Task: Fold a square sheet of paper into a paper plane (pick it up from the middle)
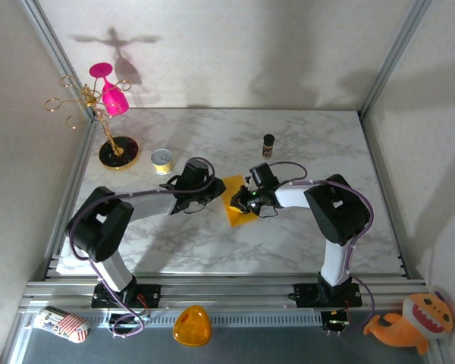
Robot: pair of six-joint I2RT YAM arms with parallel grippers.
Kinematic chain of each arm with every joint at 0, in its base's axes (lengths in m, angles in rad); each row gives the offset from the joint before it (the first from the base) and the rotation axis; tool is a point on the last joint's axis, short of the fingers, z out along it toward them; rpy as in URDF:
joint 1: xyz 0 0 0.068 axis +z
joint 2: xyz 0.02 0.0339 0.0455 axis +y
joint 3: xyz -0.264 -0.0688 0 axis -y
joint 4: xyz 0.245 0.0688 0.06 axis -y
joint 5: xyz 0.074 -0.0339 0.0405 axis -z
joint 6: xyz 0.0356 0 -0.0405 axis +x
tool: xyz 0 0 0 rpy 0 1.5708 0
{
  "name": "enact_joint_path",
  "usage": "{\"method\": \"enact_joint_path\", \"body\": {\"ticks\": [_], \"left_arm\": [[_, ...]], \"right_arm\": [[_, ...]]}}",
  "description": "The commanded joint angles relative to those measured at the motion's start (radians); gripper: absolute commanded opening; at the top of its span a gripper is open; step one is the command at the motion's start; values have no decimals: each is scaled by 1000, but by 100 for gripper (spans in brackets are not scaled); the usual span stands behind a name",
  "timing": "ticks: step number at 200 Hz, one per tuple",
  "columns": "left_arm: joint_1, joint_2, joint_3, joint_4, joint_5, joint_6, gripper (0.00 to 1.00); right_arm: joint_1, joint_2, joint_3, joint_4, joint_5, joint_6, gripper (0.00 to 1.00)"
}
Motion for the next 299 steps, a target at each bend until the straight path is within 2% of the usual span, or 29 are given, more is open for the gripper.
{"method": "enact_joint_path", "body": {"ticks": [1,58,156,245,299], "left_arm": [[-28,30,-1,-20,25,-13,11],[-61,82,14,-52,29,-18,0],[-70,126,29,-125,-17,14,0],[-69,151,73,-234,-80,102,0],[-61,163,114,-271,-66,208,0]], "right_arm": [[7,37,-13,-98,40,-8,2],[7,46,-5,-120,41,-12,0],[7,30,-9,-97,33,-3,0],[-3,-70,-3,32,-30,11,2],[-42,-115,-20,-25,27,-133,4]]}}
